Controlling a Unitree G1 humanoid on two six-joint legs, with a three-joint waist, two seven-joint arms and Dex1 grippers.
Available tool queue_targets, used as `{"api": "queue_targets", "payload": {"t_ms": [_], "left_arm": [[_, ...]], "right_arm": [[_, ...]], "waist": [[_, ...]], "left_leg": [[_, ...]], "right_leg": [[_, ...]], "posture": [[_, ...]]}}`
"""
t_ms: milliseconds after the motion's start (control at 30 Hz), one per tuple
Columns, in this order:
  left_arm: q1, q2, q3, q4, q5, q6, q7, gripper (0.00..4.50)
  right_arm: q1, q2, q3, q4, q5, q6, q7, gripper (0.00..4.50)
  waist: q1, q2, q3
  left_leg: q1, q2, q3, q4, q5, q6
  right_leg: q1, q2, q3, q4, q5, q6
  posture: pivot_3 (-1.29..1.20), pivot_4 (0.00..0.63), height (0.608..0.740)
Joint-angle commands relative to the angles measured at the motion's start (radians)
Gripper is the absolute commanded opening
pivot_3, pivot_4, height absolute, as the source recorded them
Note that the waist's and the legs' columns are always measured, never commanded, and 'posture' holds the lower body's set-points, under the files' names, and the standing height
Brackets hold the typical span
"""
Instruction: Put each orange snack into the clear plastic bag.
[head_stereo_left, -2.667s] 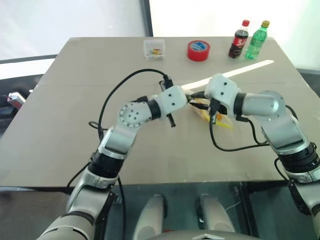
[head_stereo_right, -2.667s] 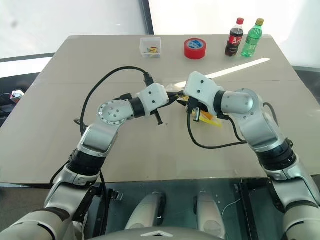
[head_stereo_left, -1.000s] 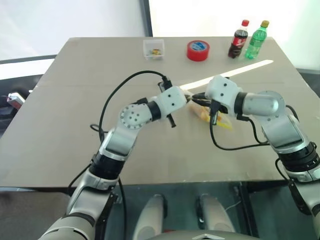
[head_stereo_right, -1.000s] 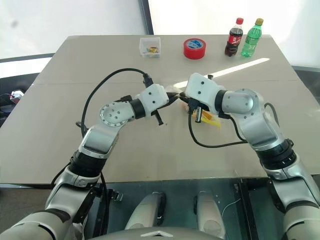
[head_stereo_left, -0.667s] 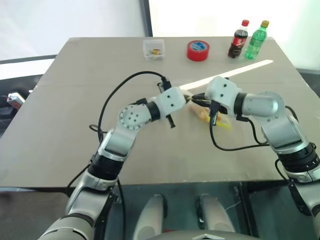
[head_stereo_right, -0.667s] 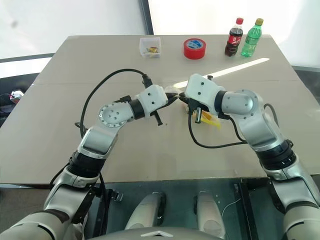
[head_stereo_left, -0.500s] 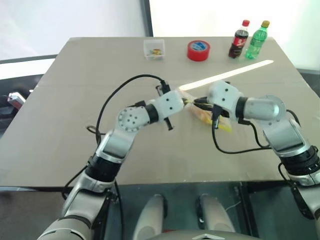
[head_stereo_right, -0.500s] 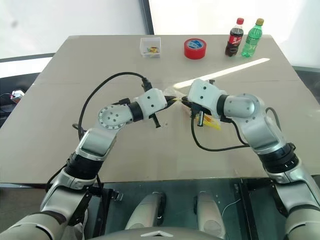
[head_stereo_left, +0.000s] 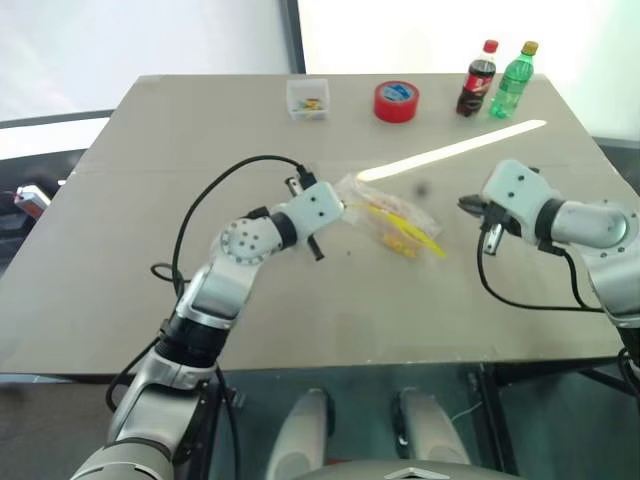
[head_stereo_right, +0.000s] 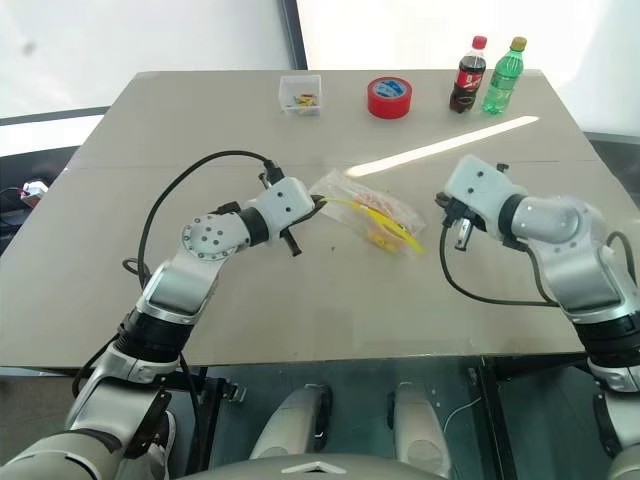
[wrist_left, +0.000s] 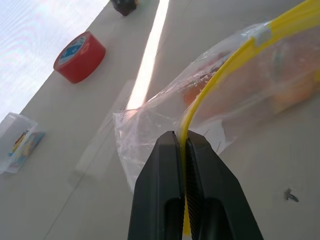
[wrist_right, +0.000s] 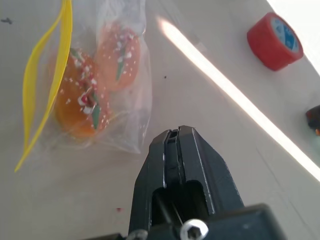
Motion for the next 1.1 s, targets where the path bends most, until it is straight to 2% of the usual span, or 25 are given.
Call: {"api": "queue_targets", "payload": {"t_ms": [33,300,500,567,600,633,900,1100], "left_arm": [[-0.013,-0.014,0.006,-0.021,-0.002,-0.009,0.01,0.0],[0.026,-0.081,0.034,-0.036,-0.061,0.006,0.02,0.0],[0.103,-0.146,0.072,-0.066,-0.181,0.019,0.003,0.0],[0.123,-0.163,0.077,-0.1,-0.235,0.046,-0.019,0.0],[0.132,-0.163,0.072,-0.115,-0.249,0.05,-0.031,0.0],[0.144,-0.161,0.065,-0.134,-0.267,0.058,-0.047,0.0],[0.165,-0.132,0.04,-0.175,-0.282,0.064,-0.073,0.0],[0.144,-0.13,0.037,-0.152,-0.273,0.057,-0.066,0.0]], "right_arm": [[-0.01,-0.002,-0.042,-0.048,0.014,0.012,-0.005,0.04],[-0.011,0.113,-0.069,-0.194,0.188,0.195,0.005,0.04],[-0.03,0.149,-0.033,-0.259,0.213,0.248,-0.021,0.04],[-0.032,0.153,-0.015,-0.277,0.204,0.25,-0.025,0.58],[-0.03,0.153,-0.003,-0.287,0.193,0.248,-0.031,0.68],[-0.027,0.153,0.014,-0.3,0.181,0.251,-0.037,1.14],[-0.023,0.194,0.096,-0.358,0.136,0.274,-0.086,1.14],[0.044,0.158,0.117,-0.397,0.12,0.318,-0.076,1.14]], "waist": [[-0.001,0.0,0.0],[0.001,0.0,0.0],[0.002,0.0,0.0],[0.002,0.0,0.0],[0.003,0.0,0.0],[0.002,0.0,0.0],[0.002,0.0,0.0],[0.006,0.0,0.0]], "left_leg": [[0.0,0.0,0.0,0.0,0.0,0.0],[0.0,0.0,0.0,0.0,0.0,0.0],[0.0,0.0,-0.001,0.001,0.0,0.0],[0.0,0.0,-0.001,0.001,0.0,0.0],[0.0,0.0,-0.001,0.001,0.0,0.0],[0.0,0.0,-0.001,0.001,0.0,0.0],[0.001,0.0,-0.001,0.001,0.0,0.0],[0.001,0.0,-0.002,0.001,0.0,0.0]], "right_leg": [[0.0,0.0,0.0,0.0,0.0,0.0],[0.0,0.0,0.0,0.0,0.0,0.0],[0.001,0.0,-0.001,0.0,0.0,0.0],[0.001,0.0,-0.001,0.0,0.0,0.0],[0.001,0.0,-0.001,0.0,0.0,0.0],[0.001,0.0,-0.001,0.0,0.0,0.0],[0.001,0.0,-0.001,0.0,0.0,0.0],[0.002,0.0,-0.001,-0.001,0.0,0.0]], "posture": [[0.0,0.15,0.74],[0.0,0.15,0.74],[0.0,0.15,0.74],[0.0,0.15,0.74],[0.0,0.15,0.74],[0.0,0.15,0.74],[0.0,0.15,0.74],[0.0,0.15,0.74]]}}
